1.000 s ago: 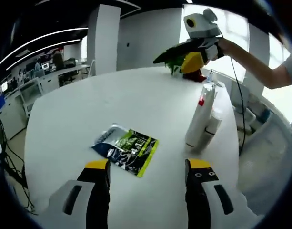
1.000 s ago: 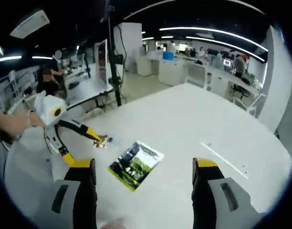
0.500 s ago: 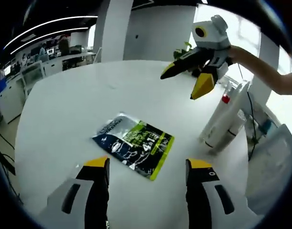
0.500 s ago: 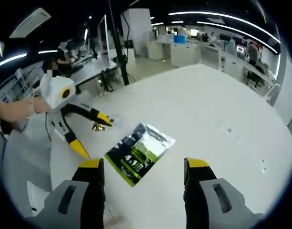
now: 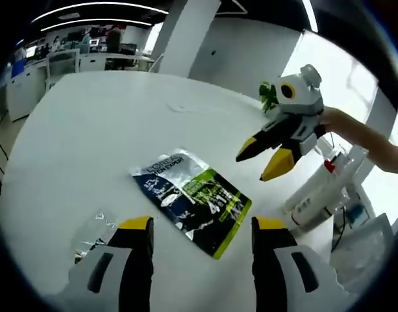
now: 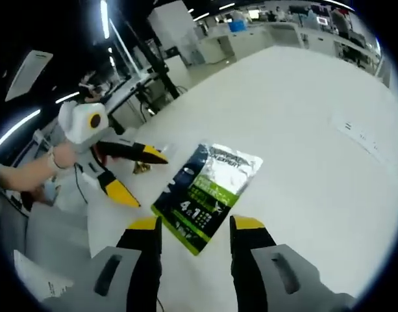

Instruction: Arrange the skincare products in the storage area until every visible bottle or jar stands upright without overlapping.

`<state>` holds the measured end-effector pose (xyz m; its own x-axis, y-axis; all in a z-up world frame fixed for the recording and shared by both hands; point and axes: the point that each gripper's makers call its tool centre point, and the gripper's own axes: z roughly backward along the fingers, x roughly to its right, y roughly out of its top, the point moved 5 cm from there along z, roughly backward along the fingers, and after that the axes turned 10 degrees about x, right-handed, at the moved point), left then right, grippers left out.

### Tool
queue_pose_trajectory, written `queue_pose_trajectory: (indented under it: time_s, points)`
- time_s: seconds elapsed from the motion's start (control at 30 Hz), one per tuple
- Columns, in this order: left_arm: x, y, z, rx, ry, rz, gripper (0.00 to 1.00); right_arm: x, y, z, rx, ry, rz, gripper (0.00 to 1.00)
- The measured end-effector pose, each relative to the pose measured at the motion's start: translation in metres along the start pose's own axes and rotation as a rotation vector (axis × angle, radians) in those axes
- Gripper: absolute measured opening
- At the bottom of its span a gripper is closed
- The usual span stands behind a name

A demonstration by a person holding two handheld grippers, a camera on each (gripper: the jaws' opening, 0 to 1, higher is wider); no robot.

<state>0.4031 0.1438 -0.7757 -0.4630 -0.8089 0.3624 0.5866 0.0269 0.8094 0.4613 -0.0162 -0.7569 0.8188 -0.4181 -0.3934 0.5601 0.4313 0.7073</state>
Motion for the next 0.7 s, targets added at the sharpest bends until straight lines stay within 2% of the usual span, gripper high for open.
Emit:
queue_pose_trajectory:
  time_s: [0.1,0.23,0.33,0.5,0.6,0.7]
  points:
    - [-0.005,-0.005,-0.005,-0.017,0.01,0.027,0.4,0.008,-0.004,-0.004,0.007,-0.013,-0.034,0.37]
    - [-0.002,-0.007,-0.009,-0.026,0.001,0.033,0.39,0.01,-0.01,-0.008,0.019,0.001,-0.089,0.34]
    - [-0.003,-0.007,-0.012,-0.021,0.003,0.036,0.36,0.012,-0.015,-0.009,0.014,0.005,-0.11,0.4]
    - [-0.006,-0.011,-0.014,-0.024,-0.006,0.056,0.29,0.011,-0.022,-0.012,0.024,-0.005,-0.125,0.32]
    - [-0.008,-0.009,-0.014,0.009,0.019,0.093,0.26,0.015,-0.028,-0.015,0.004,-0.005,-0.151,0.3]
    - [-0.008,-0.011,-0.014,0.012,0.013,0.116,0.22,0.014,-0.029,-0.021,0.03,0.015,-0.188,0.25]
